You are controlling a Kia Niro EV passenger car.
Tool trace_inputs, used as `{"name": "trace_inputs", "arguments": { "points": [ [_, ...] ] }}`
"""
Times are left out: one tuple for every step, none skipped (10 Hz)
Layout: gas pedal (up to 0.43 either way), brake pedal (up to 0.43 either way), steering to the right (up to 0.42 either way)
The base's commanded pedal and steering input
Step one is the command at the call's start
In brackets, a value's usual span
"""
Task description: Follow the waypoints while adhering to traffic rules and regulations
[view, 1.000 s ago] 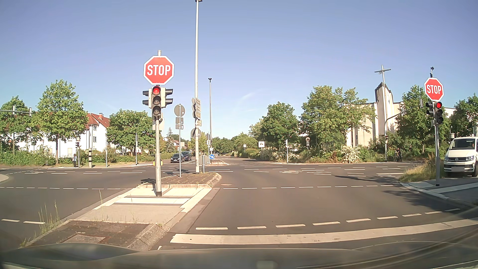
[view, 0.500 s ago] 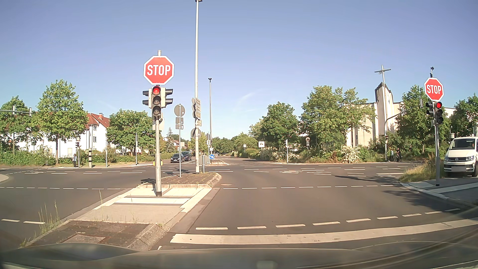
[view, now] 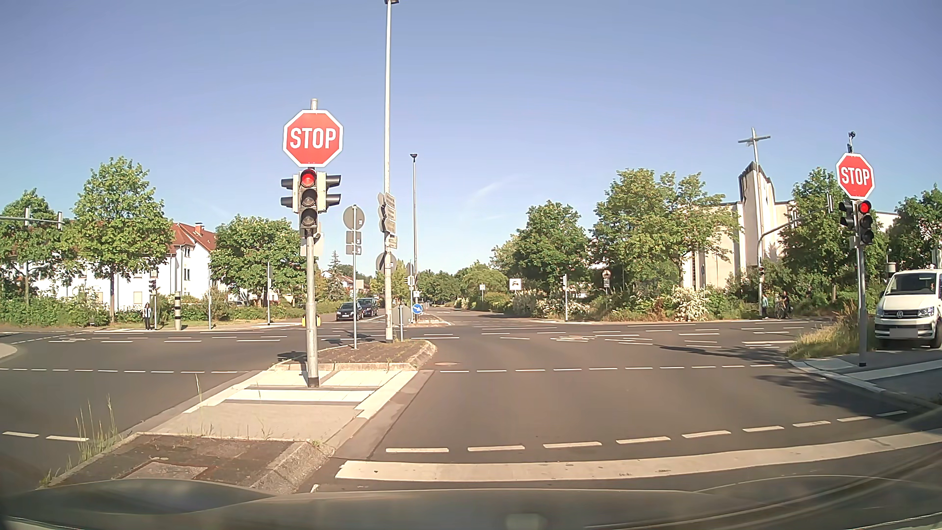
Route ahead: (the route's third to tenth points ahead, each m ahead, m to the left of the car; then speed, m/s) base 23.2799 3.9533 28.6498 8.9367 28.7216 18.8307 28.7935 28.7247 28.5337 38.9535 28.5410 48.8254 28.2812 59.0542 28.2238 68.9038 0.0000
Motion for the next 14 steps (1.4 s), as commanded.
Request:
{"name": "trace_inputs", "arguments": {
  "points": [
    [0.0, 0.305, 0.012],
    [0.0, 0.305, 0.012],
    [0.0, 0.305, 0.012],
    [0.0, 0.305, 0.012],
    [0.0, 0.305, 0.012],
    [0.0, 0.305, 0.012],
    [0.0, 0.305, 0.012],
    [0.0, 0.305, 0.012],
    [0.0, 0.305, 0.012],
    [0.0, 0.305, 0.012],
    [0.0, 0.305, 0.012],
    [0.0, 0.305, 0.012],
    [0.0, 0.305, 0.012],
    [0.0, 0.305, 0.012]
  ]
}}
